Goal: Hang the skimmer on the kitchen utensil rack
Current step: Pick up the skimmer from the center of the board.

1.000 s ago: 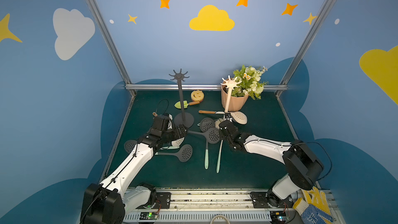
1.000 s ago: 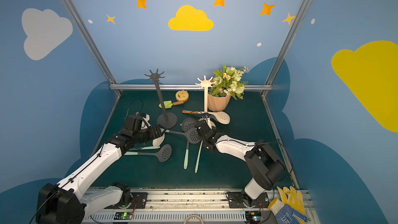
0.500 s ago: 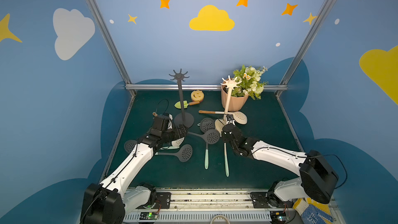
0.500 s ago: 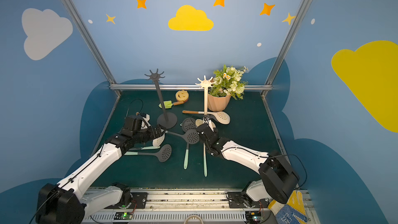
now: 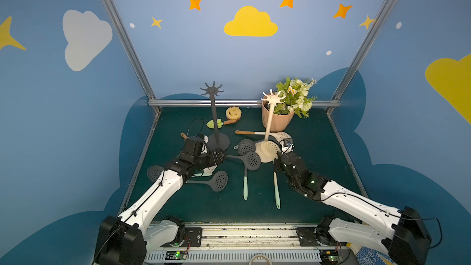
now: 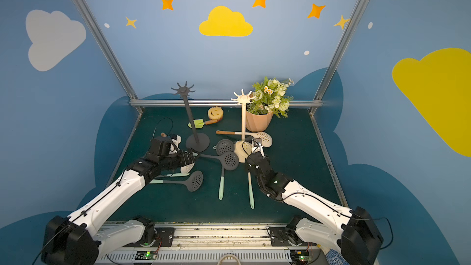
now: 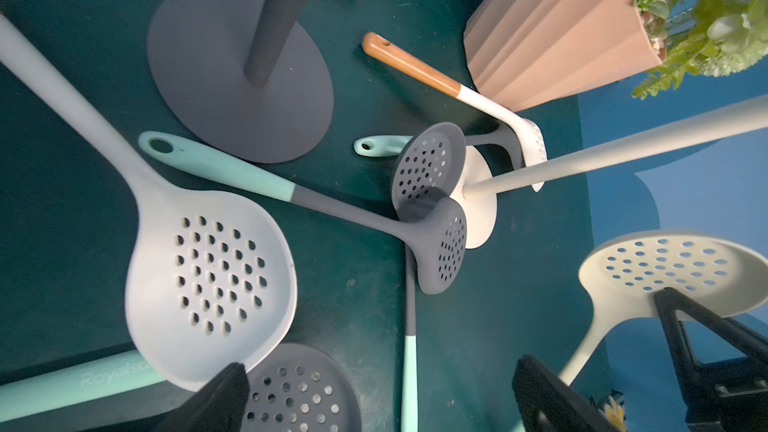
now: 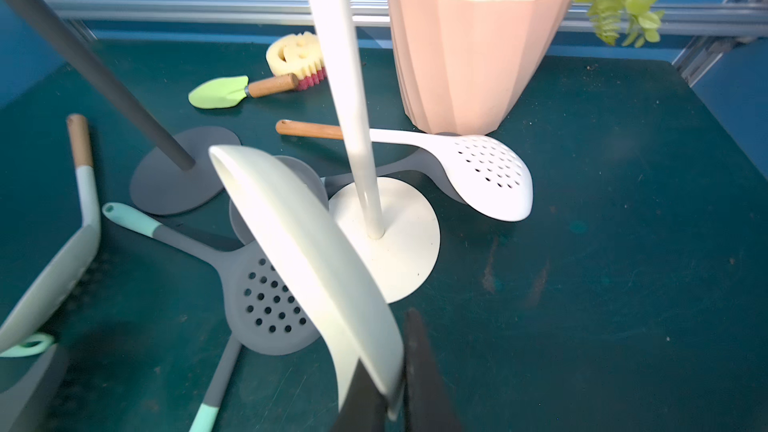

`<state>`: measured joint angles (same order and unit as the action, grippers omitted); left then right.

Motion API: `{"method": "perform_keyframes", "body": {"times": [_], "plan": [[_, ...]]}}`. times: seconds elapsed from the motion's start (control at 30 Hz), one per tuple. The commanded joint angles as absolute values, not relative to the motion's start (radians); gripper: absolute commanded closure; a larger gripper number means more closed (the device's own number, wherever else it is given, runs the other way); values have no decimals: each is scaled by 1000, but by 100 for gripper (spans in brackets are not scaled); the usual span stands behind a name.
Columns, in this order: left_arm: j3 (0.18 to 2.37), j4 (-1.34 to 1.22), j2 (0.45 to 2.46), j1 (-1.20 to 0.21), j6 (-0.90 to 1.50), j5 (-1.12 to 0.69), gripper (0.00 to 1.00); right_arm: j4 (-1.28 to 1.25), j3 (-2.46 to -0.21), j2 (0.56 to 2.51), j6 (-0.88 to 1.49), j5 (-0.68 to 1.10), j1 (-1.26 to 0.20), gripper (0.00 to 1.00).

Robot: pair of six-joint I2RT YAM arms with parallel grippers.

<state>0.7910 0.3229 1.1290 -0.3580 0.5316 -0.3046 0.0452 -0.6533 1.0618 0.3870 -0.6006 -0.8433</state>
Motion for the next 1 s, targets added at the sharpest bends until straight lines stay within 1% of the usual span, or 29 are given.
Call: {"method": "perform_keyframes", "body": {"times": [0.0,0.3,0.53,0.63,0.8,0.97], "plan": [[781,294,1102,-395,505,-306,0,102,-624,996,485,-586,-820,94],[740,224,1026,-496,482,-304,0,255,-577,809,726,-456,-652,93],[735,204,992,-584,462,-276,0,320,-519,626,922,-408,-509,91],[737,191,992,-611,469,-262,0,334,-502,573,1005,-367,-439,93],[729,151,1001,-675,473,-235,0,345,-491,565,1144,-258,-319,94],[732,123,1029,-741,462,-196,0,282,-442,582,1278,-136,-210,95]]}}
